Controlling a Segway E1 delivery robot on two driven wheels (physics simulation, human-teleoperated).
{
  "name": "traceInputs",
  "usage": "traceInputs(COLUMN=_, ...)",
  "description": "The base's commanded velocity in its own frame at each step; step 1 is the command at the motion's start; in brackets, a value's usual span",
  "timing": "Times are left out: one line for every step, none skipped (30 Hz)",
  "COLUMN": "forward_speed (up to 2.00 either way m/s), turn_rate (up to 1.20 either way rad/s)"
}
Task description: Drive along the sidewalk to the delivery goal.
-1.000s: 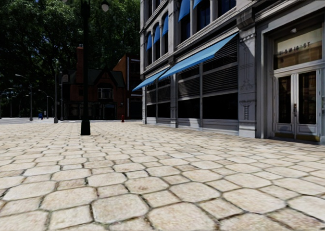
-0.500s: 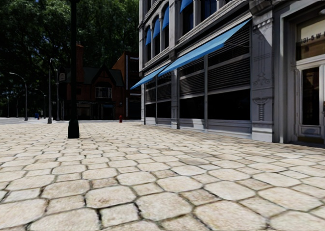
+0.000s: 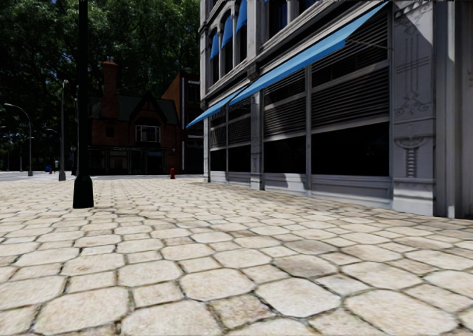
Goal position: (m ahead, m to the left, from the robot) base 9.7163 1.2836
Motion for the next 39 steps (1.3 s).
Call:
traceInputs(forward_speed=2.0, turn_rate=0.0)
traceInputs(forward_speed=2.0, turn_rate=0.0)
traceInputs(forward_speed=2.0, turn_rate=0.0)
traceInputs(forward_speed=2.0, turn_rate=0.0)
traceInputs(forward_speed=2.0, turn_rate=0.0)
traceInputs(forward_speed=2.0, turn_rate=0.0)
traceInputs(forward_speed=2.0, turn_rate=0.0)
traceInputs(forward_speed=2.0, turn_rate=0.0)
traceInputs(forward_speed=2.0, turn_rate=0.0)
traceInputs(forward_speed=2.0, turn_rate=0.0)
traceInputs(forward_speed=2.0, turn_rate=0.0)
traceInputs(forward_speed=2.0, turn_rate=0.0)
traceInputs(forward_speed=2.0, turn_rate=0.0)
traceInputs(forward_speed=2.0, turn_rate=0.0)
traceInputs(forward_speed=2.0, turn_rate=0.0)
traceInputs(forward_speed=2.0, turn_rate=0.0)
traceInputs(forward_speed=2.0, turn_rate=0.0)
traceInputs(forward_speed=2.0, turn_rate=0.0)
traceInputs(forward_speed=2.0, turn_rate=0.0)
traceInputs(forward_speed=2.0, turn_rate=0.0)
traceInputs(forward_speed=2.0, turn_rate=0.07)
traceInputs(forward_speed=2.0, turn_rate=0.07)
traceInputs(forward_speed=2.0, turn_rate=0.14)
traceInputs(forward_speed=2.0, turn_rate=0.17)
traceInputs(forward_speed=2.0, turn_rate=0.18)
traceInputs(forward_speed=2.0, turn_rate=0.18)
traceInputs(forward_speed=2.0, turn_rate=0.18)
traceInputs(forward_speed=2.0, turn_rate=0.18)
traceInputs(forward_speed=2.0, turn_rate=0.18)
traceInputs(forward_speed=2.0, turn_rate=0.18)
traceInputs(forward_speed=2.0, turn_rate=0.18)
traceInputs(forward_speed=2.0, turn_rate=0.18)
traceInputs(forward_speed=2.0, turn_rate=0.18)
traceInputs(forward_speed=2.0, turn_rate=0.18)
traceInputs(forward_speed=2.0, turn_rate=0.18)
traceInputs(forward_speed=2.0, turn_rate=0.18)
traceInputs(forward_speed=2.0, turn_rate=0.18)
traceInputs(forward_speed=2.0, turn_rate=0.2)
traceInputs(forward_speed=2.0, turn_rate=0.21)
